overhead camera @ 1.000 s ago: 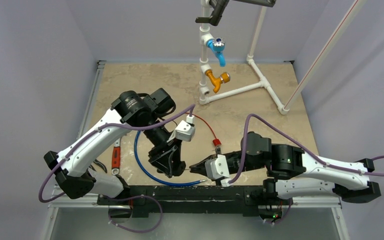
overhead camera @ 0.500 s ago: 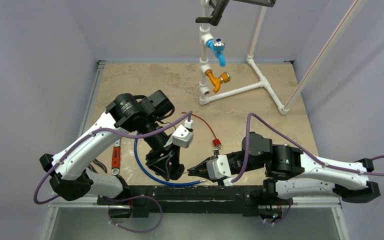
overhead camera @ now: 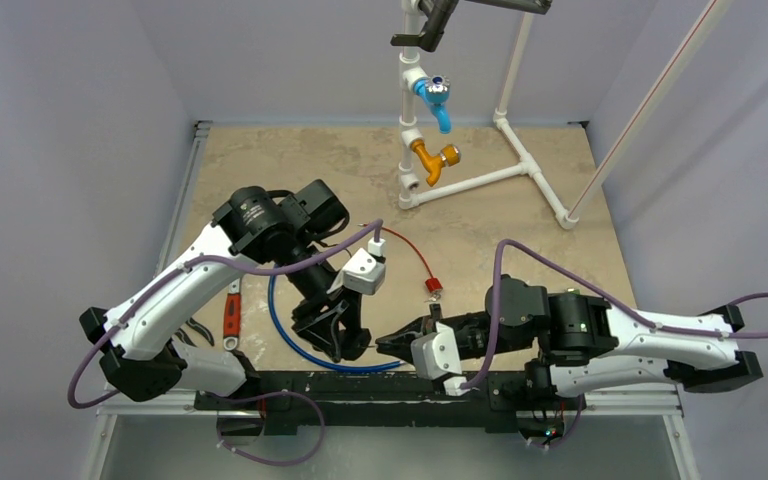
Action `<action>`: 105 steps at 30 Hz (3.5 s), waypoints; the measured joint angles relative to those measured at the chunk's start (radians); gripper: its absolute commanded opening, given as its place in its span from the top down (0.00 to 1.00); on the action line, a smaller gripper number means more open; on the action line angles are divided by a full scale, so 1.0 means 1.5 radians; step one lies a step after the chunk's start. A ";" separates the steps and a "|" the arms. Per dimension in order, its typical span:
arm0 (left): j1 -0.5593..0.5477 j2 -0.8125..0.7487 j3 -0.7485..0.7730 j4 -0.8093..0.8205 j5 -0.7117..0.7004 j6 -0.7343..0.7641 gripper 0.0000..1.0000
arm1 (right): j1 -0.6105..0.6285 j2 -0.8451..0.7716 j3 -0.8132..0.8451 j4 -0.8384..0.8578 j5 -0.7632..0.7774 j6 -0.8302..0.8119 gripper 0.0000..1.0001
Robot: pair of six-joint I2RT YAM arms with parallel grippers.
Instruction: Unlock with the key
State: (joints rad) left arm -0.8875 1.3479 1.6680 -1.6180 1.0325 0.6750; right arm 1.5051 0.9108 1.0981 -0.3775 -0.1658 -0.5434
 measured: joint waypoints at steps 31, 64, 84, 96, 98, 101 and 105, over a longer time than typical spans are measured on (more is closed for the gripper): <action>0.020 0.012 -0.020 0.012 0.051 -0.001 1.00 | 0.040 -0.013 0.038 -0.053 0.083 -0.041 1.00; 0.022 0.013 -0.020 0.021 0.055 -0.001 1.00 | 0.040 -0.023 0.020 -0.047 0.082 -0.037 1.00; 0.023 0.012 -0.020 0.001 0.035 -0.001 1.00 | 0.040 -0.009 0.001 -0.019 0.084 -0.046 1.00; 0.024 0.011 -0.019 0.001 0.021 -0.001 1.00 | 0.039 -0.033 -0.052 0.038 0.101 -0.027 1.00; 0.024 0.011 -0.019 0.001 0.020 -0.001 1.00 | 0.039 -0.033 -0.056 0.045 0.100 -0.020 1.00; 0.024 0.011 -0.019 0.001 0.014 -0.001 1.00 | 0.038 -0.033 -0.062 0.056 0.101 -0.008 1.00; 0.024 0.008 -0.019 0.000 0.005 -0.001 1.00 | 0.036 -0.032 -0.070 0.071 0.099 0.003 1.00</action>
State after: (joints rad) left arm -0.8509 1.3605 1.6390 -1.6176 1.0405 0.6739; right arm 1.5585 0.8635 0.9928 -0.2710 -0.0174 -0.5385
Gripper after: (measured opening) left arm 0.525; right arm 0.032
